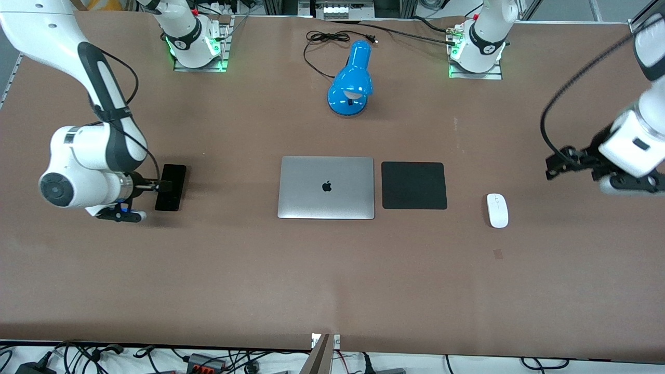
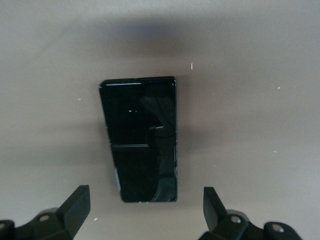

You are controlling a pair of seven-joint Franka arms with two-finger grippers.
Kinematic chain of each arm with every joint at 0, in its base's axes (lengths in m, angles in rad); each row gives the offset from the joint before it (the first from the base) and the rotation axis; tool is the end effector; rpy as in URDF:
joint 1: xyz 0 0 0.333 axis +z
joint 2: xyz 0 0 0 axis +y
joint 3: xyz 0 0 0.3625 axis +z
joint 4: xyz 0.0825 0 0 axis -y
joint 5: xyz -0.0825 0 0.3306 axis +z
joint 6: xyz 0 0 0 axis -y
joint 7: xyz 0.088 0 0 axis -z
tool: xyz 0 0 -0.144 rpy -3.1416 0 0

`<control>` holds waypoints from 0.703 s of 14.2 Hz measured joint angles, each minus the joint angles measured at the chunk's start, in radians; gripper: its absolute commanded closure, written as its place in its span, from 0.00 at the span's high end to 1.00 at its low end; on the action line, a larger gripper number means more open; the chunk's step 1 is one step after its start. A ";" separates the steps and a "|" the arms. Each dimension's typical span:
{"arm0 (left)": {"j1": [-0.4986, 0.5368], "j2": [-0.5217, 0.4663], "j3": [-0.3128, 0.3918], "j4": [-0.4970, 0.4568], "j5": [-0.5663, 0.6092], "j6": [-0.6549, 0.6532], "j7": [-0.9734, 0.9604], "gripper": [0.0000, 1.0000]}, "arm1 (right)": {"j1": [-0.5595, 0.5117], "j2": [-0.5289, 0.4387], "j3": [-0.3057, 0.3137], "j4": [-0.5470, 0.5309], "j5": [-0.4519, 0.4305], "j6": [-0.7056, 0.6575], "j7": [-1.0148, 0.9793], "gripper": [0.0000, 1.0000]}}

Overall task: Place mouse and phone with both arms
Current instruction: 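Grasp the black phone with the right gripper while the left gripper lowers to the mouse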

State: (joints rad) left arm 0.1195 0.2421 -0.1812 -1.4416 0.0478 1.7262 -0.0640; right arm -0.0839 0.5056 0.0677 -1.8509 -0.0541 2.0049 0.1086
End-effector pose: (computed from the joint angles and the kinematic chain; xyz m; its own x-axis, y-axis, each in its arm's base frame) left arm 0.5979 -0.0173 0.5717 0.9989 0.0021 0.0466 0.0022 -1.0000 -0.0013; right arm 0.5727 -0.0171 0.2697 0.9352 -0.0976 -0.3404 -0.0883 -0.9952 0.0427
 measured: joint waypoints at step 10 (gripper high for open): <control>0.037 0.376 0.007 0.007 0.112 0.124 0.011 1.00 | -0.008 -0.008 -0.006 -0.110 -0.004 0.133 0.042 1.00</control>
State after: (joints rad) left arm 0.1563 0.6184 -0.1739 -1.4348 0.1597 1.8504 -0.0534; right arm -0.0916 0.4976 0.0619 -1.9611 -0.0585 2.1383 0.1505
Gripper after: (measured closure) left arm 0.000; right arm 0.000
